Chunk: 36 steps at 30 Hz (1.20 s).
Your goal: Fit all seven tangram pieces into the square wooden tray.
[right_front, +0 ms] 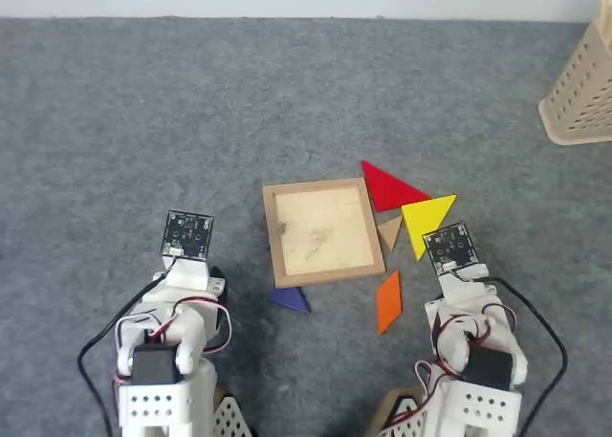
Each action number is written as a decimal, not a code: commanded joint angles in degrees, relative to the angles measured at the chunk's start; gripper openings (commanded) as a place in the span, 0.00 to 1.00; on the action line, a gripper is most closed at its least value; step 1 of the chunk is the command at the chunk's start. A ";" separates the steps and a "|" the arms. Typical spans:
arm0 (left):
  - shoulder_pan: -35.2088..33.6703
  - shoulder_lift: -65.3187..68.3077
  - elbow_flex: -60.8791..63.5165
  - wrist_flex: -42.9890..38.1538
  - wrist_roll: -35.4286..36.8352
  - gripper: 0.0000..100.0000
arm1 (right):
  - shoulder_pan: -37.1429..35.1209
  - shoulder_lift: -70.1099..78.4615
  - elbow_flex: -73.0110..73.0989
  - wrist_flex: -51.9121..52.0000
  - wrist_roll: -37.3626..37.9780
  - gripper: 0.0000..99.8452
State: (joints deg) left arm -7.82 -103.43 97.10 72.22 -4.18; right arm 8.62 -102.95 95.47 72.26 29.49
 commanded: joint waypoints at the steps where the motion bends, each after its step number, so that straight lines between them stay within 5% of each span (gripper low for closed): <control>1: 0.44 -0.97 -0.48 0.26 -0.26 0.09 | 0.22 -1.01 0.97 0.84 -0.70 0.01; 11: -0.09 -0.97 -0.48 0.09 -0.53 0.09 | 0.31 -1.01 -0.62 -13.14 -0.97 0.01; 20: -0.09 -0.97 -0.48 0.18 -0.53 0.09 | 0.31 1.71 -16.26 -10.68 -2.29 0.01; 27: -0.09 -0.97 -0.48 0.18 -0.53 0.09 | -2.77 28.88 -35.60 -10.07 -7.65 0.01; 36: -0.09 -0.97 -0.48 0.18 -0.53 0.09 | -22.90 68.09 -58.64 -2.59 -16.18 0.09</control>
State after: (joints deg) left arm -7.91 -103.43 97.10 72.22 -4.18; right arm -8.18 -45.36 45.54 68.13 16.84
